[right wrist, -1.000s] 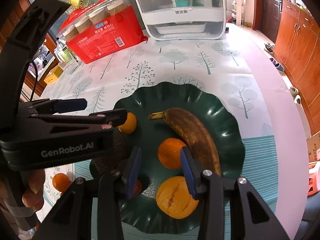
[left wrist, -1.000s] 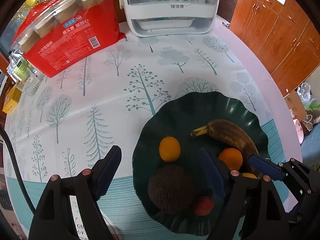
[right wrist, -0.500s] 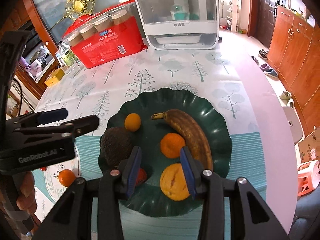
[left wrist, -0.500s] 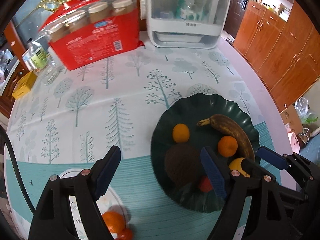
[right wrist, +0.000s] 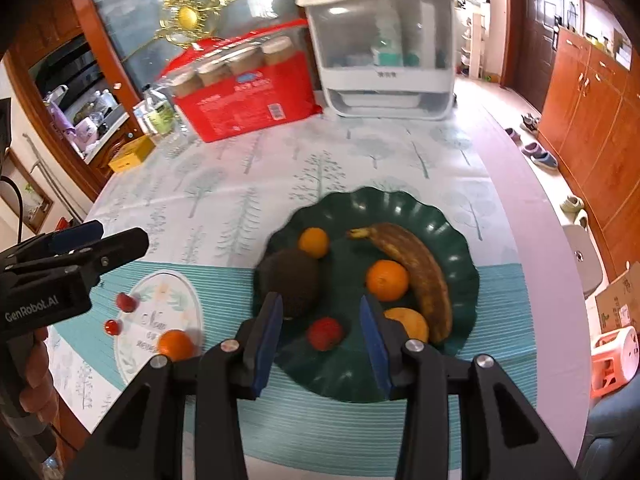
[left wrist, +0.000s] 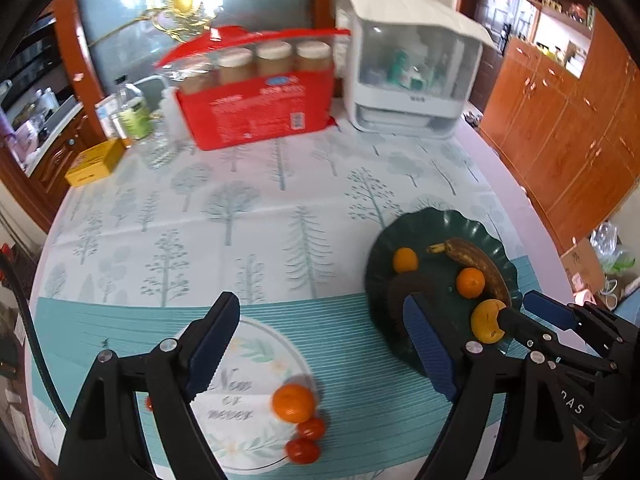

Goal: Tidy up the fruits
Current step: 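Move both grippers back over the white plate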

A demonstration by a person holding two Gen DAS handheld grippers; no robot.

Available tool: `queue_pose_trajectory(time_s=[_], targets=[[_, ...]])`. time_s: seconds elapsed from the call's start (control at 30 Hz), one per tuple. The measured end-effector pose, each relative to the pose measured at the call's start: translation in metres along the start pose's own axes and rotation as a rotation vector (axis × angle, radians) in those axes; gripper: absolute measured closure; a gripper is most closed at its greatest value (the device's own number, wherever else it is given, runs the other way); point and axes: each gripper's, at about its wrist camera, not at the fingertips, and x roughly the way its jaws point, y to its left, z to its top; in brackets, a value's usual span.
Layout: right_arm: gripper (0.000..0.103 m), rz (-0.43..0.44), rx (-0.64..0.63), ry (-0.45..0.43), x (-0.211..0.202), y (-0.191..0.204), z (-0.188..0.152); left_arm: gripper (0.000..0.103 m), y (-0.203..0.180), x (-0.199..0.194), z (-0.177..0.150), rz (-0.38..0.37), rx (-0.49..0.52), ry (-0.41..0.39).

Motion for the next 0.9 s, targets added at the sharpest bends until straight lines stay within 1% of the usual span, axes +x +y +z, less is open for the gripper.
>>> queue_pose_trajectory(time_s=[0.23, 0.47, 0.7, 0.9], targets=[[0.062, 0.032, -0.045, -0.031, -0.012, 0.048, 0.005, 0.017, 0.057, -0.041, -0.011, 0.037, -0.049, -0.056], [0.062, 0.060, -0.088, -0.037, -0.012, 0.099, 0.007, 0.017, 0.107, -0.063, -0.024, 0.071, -0.076, -0.078], [0.062, 0.087, -0.135, -0.016, 0.003, 0.152, 0.005, 0.017, 0.159, -0.064, -0.047, 0.110, -0.105, -0.053], [0.062, 0.112, -0.154, 0.021, 0.024, 0.190, 0.001, 0.017, 0.199, -0.043, -0.073, 0.138, -0.127, 0.009]])
